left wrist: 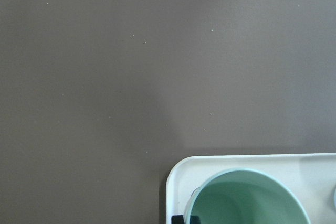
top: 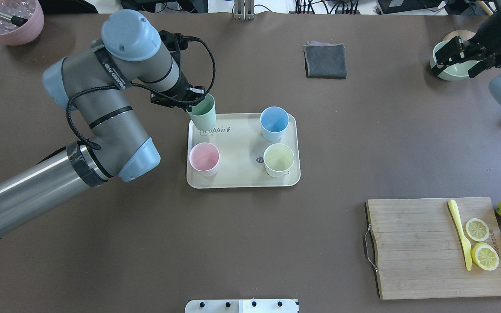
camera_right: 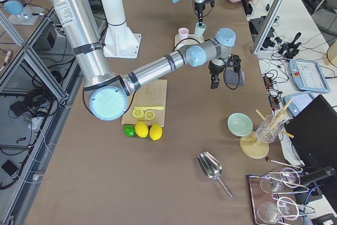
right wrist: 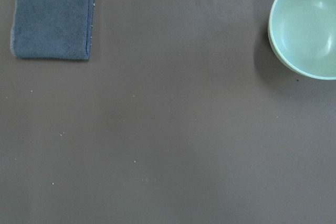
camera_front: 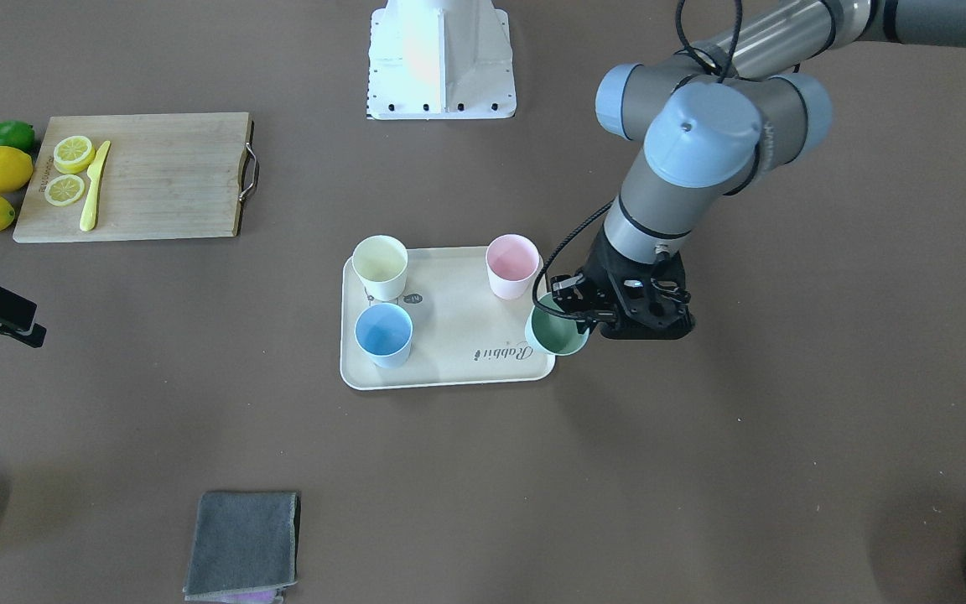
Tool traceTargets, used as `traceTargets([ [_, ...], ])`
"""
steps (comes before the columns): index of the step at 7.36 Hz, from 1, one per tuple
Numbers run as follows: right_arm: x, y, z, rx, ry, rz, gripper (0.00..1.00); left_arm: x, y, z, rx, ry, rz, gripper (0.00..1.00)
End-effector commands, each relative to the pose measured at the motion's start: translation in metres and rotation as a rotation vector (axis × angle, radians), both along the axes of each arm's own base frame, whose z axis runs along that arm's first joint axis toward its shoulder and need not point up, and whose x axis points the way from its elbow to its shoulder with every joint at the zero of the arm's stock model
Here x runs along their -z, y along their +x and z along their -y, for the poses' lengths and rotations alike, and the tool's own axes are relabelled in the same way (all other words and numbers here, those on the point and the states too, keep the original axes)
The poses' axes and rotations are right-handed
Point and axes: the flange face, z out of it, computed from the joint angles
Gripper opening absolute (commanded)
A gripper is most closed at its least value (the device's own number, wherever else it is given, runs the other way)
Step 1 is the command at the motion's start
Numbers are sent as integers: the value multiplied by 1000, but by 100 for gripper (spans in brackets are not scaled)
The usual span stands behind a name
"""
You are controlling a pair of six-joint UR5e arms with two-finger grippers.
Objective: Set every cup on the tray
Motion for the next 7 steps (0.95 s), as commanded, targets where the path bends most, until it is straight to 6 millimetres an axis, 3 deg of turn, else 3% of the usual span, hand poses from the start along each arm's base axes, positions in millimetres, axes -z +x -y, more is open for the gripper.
traceTargets([
  [1, -1, 1, -1, 0, 2, -2, 100, -6, 20, -5, 21, 3, -3, 0],
  [3, -2, 0, -1, 3, 0, -1, 100, -5, 31, -14, 25, 29, -4, 0],
  [4, -1, -2, -1, 5, 0, -1, 100, -6, 31, -14, 22, 30, -1, 10],
  [6, 1, -2, -1, 4, 2, 1, 100, -11, 32, -13, 25, 27, 9, 94],
  [7, 1, -2, -1, 6, 2, 3, 100, -7, 32, -14, 22, 33, 5, 97],
])
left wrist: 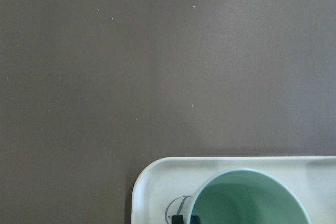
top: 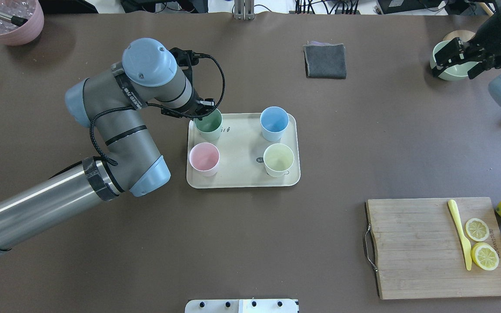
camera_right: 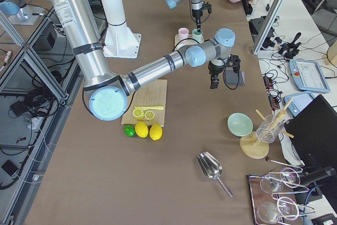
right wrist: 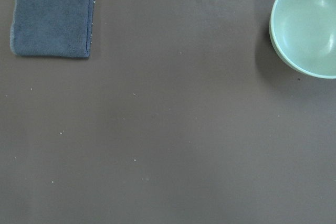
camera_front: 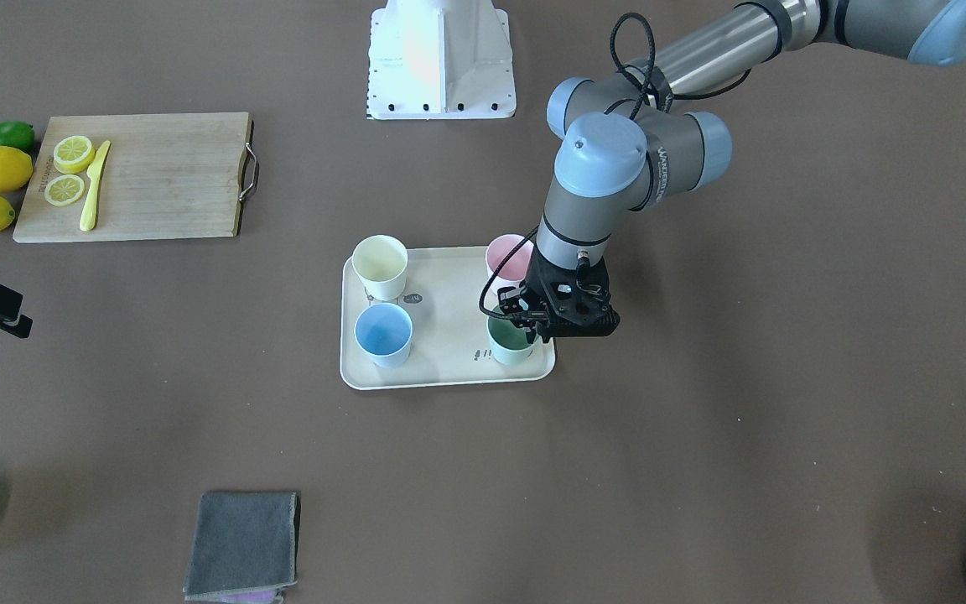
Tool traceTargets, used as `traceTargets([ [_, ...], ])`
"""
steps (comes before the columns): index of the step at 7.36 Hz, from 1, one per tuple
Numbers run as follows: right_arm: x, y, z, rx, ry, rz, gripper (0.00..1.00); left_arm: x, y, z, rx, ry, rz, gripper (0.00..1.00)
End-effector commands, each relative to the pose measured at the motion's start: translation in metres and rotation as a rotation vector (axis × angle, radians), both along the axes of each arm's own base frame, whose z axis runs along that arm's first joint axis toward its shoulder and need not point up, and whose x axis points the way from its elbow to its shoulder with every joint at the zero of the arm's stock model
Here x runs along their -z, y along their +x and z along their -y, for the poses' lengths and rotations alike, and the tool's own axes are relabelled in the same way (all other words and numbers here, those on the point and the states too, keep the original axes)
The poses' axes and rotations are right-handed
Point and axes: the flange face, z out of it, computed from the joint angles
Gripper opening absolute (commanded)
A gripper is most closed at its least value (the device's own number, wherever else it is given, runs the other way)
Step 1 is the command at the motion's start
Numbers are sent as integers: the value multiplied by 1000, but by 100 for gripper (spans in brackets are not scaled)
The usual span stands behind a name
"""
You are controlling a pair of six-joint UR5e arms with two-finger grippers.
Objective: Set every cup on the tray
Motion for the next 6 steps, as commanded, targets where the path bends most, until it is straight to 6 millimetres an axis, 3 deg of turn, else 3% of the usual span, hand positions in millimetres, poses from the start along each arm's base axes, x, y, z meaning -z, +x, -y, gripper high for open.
traceTargets([
  [1, 0, -1, 0, 5, -4, 6, 100, 7, -9, 3, 5, 5, -9, 97],
  [3, -3, 4, -3, 0, -8, 6, 100, 14, -49, 21, -5, -22, -52, 97],
  [4, -6, 9, -12, -2, -7, 5, 100, 12, -83, 19, -21, -40, -46, 98],
  [6, -13, 25, -27, -15, -10, 1, 100, 19, -186, -13, -75, 59, 43, 98],
])
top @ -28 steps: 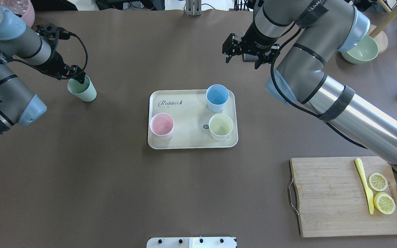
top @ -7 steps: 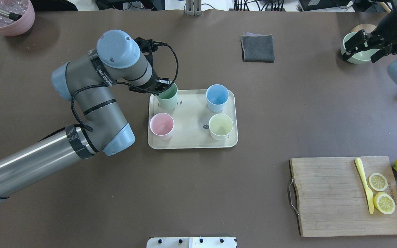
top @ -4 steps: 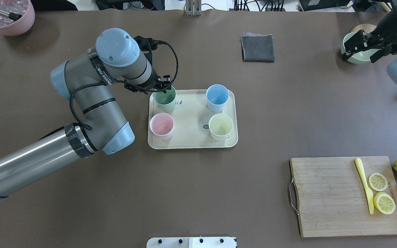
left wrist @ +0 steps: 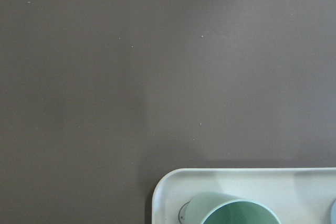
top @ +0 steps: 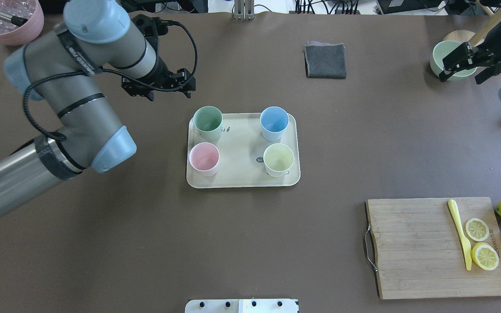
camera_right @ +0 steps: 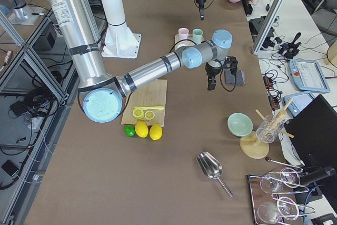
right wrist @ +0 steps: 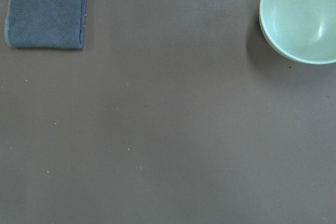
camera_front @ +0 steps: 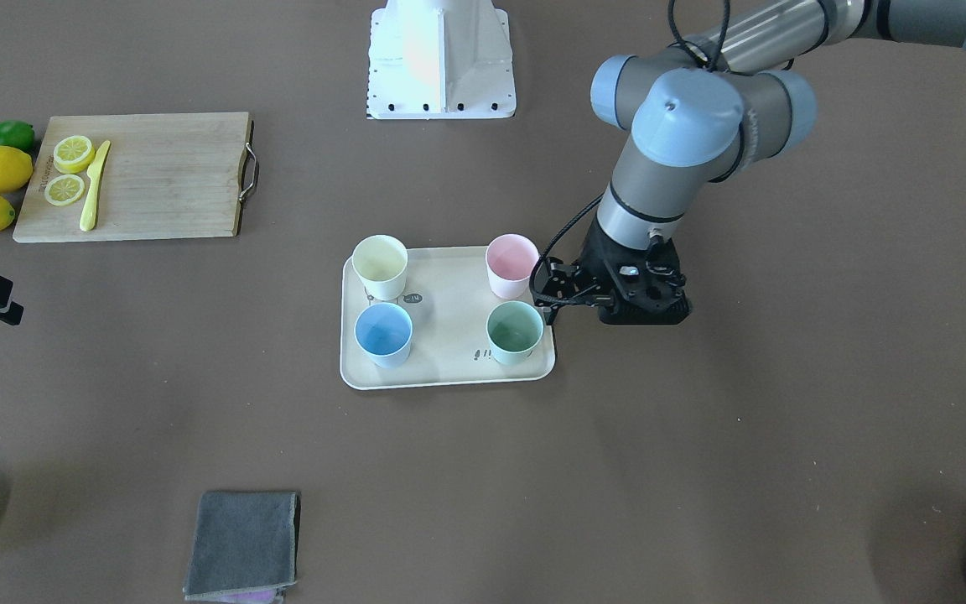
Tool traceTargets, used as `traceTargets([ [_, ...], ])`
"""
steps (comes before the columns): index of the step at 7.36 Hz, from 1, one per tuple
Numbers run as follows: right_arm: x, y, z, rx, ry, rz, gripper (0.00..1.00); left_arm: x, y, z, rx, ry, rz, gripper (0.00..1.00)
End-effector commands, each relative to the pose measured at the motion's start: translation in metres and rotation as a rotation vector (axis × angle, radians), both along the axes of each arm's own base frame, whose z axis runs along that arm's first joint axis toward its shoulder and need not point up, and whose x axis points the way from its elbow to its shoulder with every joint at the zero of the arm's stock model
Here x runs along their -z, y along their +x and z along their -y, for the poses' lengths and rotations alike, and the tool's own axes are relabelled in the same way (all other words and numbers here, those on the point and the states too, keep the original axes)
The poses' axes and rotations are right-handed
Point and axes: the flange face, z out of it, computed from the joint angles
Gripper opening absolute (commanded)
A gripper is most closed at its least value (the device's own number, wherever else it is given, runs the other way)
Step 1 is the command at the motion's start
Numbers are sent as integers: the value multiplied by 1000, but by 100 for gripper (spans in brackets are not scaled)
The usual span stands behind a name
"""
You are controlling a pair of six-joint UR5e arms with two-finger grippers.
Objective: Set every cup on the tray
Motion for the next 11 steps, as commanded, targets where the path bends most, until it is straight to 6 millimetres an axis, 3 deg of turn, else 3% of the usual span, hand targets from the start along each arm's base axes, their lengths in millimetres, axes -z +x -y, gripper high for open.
traceTargets([
  [1, -27, 17, -25, 22, 6, -21, 100, -16, -115, -30, -59, 109, 80, 98],
  [2, -64, 45, -42, 56, 25, -43, 100, -65, -160, -33, -112, 86, 81, 98],
  [4, -142, 114, -82, 79, 21, -73, 100, -138, -298, 7, -37, 91, 162, 98],
  [5, -165, 139, -100, 62, 3, -80, 100, -172, -339, 15, 13, 46, 153, 98],
  [6, -185, 157, -117, 54, -12, -83, 100, -212, -395, 29, 108, 0, 143, 98],
  [7, -196, 170, -129, 40, -25, -84, 100, -253, -431, 31, 116, -34, 22, 98],
  [8, -202, 180, -136, 20, -36, -86, 100, -298, -434, 8, 86, 18, 10, 98],
  [10, -212, 195, -148, -4, -48, -86, 100, -360, -434, -5, 83, -52, 18, 98],
  [11, -216, 200, -153, -10, -57, -85, 100, -386, -435, -28, 81, -89, 21, 98],
])
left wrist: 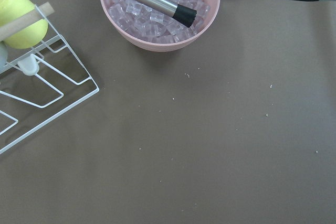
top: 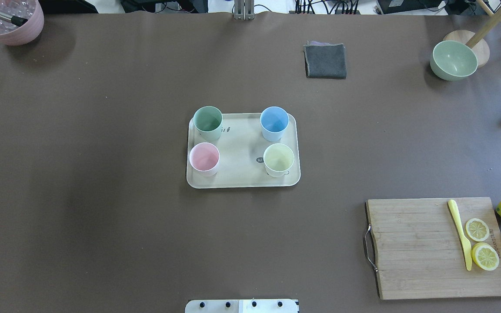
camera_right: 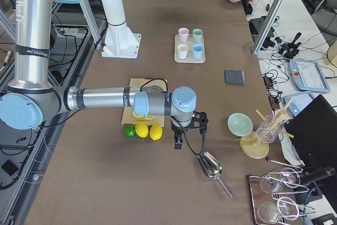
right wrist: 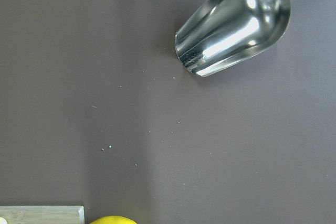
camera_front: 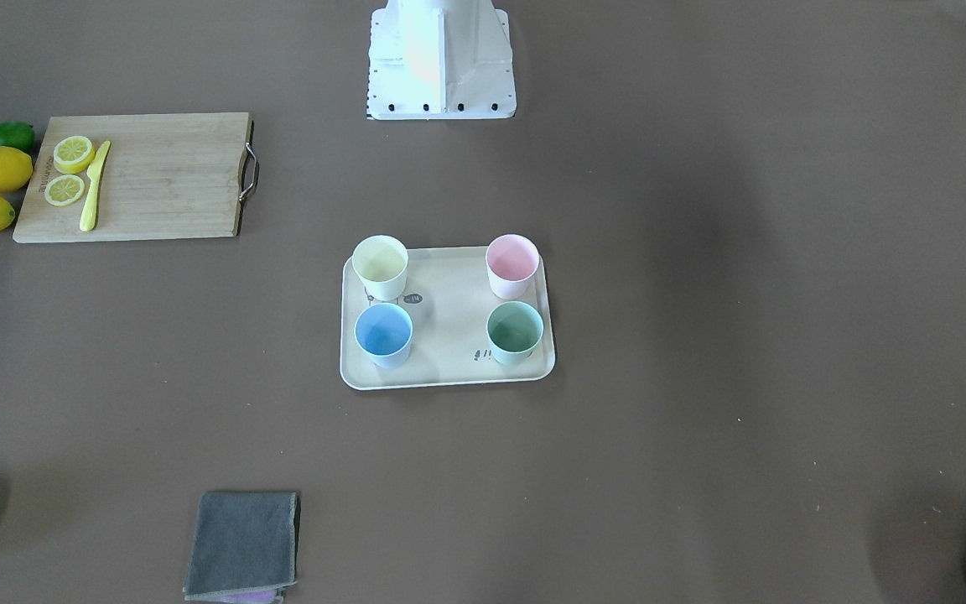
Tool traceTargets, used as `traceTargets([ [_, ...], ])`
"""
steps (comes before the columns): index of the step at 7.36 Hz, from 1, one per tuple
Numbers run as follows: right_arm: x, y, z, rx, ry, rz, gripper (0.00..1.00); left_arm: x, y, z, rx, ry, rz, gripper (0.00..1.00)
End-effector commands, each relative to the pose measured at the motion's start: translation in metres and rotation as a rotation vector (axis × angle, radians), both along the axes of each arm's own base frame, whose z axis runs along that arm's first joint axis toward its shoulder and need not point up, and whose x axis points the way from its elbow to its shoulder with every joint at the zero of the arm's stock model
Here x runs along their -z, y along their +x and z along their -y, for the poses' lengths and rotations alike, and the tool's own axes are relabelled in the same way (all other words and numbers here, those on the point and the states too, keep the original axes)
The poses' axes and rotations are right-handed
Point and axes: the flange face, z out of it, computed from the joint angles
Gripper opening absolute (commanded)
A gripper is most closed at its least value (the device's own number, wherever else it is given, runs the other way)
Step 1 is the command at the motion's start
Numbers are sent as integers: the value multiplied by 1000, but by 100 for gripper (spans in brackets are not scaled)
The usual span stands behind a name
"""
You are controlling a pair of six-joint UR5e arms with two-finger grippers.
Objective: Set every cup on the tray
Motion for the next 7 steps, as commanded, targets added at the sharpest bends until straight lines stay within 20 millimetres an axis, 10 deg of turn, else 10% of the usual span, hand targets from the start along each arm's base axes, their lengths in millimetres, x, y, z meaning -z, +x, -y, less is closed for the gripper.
traceTargets([
  [1, -12, 9, -16, -17, -21, 0, 100, -41, -3, -33, -10, -31, 5, 98],
  [7, 7, 21, 5, -53, -6, -31, 100, -37, -49, -57, 33, -103, 89, 98],
])
